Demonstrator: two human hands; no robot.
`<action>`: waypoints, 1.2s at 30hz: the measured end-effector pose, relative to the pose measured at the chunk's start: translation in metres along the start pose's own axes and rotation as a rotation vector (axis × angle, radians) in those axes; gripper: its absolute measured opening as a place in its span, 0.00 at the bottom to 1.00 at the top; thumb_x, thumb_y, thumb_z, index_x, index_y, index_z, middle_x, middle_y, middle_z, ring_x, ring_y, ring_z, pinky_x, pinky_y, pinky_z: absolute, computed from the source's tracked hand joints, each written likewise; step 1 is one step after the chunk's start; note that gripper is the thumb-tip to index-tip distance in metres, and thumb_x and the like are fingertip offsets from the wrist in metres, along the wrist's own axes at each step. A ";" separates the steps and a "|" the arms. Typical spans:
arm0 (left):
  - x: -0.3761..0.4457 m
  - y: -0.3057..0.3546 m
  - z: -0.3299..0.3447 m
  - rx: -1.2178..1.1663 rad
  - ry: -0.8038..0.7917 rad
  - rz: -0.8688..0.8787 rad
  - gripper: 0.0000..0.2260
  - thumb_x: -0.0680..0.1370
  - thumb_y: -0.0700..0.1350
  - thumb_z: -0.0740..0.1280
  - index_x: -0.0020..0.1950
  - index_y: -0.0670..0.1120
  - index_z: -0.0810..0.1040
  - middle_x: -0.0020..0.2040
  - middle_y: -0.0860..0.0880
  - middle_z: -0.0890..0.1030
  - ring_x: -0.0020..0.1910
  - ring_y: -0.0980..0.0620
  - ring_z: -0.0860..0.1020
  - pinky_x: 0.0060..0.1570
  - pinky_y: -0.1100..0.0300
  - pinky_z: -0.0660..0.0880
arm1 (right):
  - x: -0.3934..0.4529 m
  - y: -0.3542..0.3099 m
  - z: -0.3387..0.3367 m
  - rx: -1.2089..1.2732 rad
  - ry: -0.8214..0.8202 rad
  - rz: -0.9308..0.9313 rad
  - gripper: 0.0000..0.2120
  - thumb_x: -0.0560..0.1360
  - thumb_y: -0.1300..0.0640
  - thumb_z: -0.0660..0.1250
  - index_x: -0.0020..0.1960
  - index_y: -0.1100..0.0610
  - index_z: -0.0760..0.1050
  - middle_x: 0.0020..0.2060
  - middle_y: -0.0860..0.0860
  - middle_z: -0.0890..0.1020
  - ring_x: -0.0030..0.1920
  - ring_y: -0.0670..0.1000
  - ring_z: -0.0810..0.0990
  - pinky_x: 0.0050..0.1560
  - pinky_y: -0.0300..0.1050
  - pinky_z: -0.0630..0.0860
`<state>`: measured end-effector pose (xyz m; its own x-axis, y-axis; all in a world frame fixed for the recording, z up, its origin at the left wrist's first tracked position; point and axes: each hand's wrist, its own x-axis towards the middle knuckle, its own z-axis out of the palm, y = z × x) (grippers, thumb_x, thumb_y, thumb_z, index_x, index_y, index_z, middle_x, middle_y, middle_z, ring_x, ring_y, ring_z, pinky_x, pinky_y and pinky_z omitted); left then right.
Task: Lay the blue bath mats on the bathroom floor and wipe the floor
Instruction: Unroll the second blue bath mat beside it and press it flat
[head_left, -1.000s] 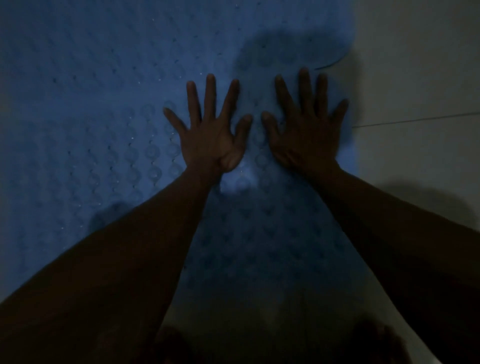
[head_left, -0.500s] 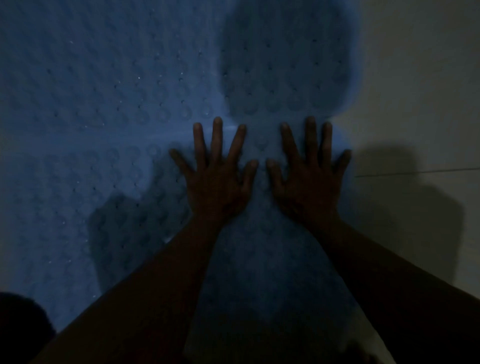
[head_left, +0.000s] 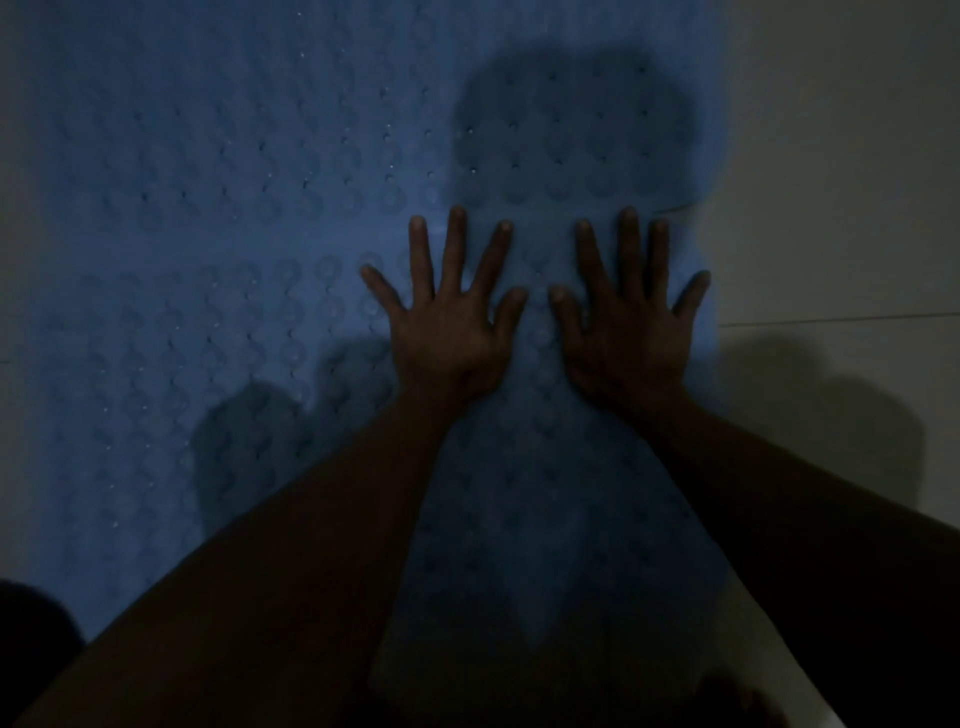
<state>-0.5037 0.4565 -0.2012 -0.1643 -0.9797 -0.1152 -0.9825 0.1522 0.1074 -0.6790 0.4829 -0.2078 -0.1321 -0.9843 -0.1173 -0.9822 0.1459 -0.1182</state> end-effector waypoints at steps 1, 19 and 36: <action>0.001 -0.001 0.000 -0.023 -0.031 0.009 0.27 0.83 0.65 0.46 0.81 0.61 0.48 0.82 0.51 0.47 0.80 0.42 0.42 0.67 0.25 0.43 | 0.002 0.000 0.001 0.026 -0.018 -0.006 0.30 0.82 0.35 0.46 0.81 0.42 0.47 0.81 0.50 0.47 0.80 0.55 0.44 0.72 0.73 0.47; -0.099 0.019 -0.162 -0.364 -0.453 -0.198 0.28 0.84 0.60 0.52 0.82 0.56 0.47 0.82 0.44 0.47 0.80 0.38 0.48 0.72 0.30 0.53 | -0.085 -0.027 -0.168 0.384 -0.566 0.160 0.29 0.83 0.45 0.52 0.81 0.53 0.50 0.80 0.60 0.52 0.79 0.62 0.51 0.76 0.63 0.54; -0.135 0.100 -0.611 -0.456 -0.328 -0.261 0.28 0.84 0.59 0.54 0.81 0.48 0.55 0.80 0.40 0.52 0.76 0.38 0.61 0.72 0.40 0.63 | -0.115 -0.056 -0.623 0.514 -0.443 0.124 0.26 0.83 0.49 0.56 0.78 0.58 0.59 0.72 0.62 0.69 0.71 0.61 0.69 0.70 0.50 0.65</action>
<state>-0.5265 0.5245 0.4282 -0.0131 -0.8749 -0.4841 -0.8694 -0.2292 0.4376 -0.6920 0.5263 0.4262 -0.0650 -0.8396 -0.5393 -0.7609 0.3913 -0.5176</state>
